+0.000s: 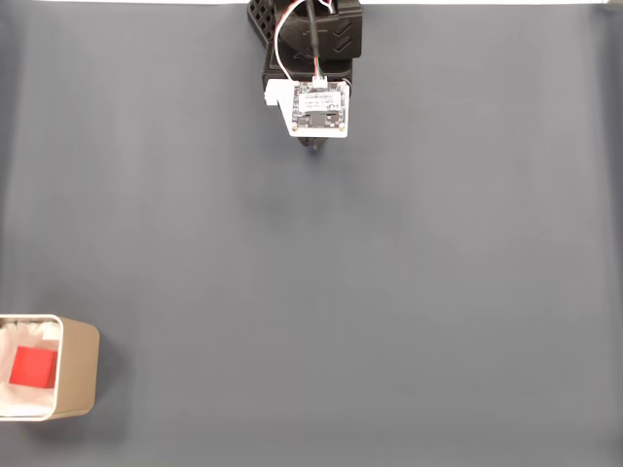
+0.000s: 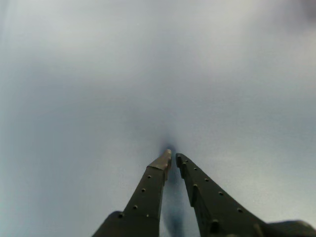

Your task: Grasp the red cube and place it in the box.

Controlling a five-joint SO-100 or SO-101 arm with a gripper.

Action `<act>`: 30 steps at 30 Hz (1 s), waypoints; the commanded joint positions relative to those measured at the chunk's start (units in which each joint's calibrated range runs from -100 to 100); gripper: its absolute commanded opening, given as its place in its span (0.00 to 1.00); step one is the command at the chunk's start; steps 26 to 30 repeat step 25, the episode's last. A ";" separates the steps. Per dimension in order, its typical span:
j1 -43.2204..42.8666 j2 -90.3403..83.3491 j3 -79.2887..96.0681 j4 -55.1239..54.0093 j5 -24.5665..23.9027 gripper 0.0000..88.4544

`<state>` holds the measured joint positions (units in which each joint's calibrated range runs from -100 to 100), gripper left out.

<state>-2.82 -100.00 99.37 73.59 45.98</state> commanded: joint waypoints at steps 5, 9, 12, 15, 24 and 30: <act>0.26 0.00 0.45 1.49 -0.24 0.00; 1.40 0.00 0.45 1.58 0.00 0.00; 1.40 0.00 0.45 1.58 0.05 0.00; 1.40 0.00 0.45 1.58 0.05 0.00; 1.40 0.00 0.45 1.58 0.10 0.00; 1.40 0.00 0.45 1.58 0.10 0.00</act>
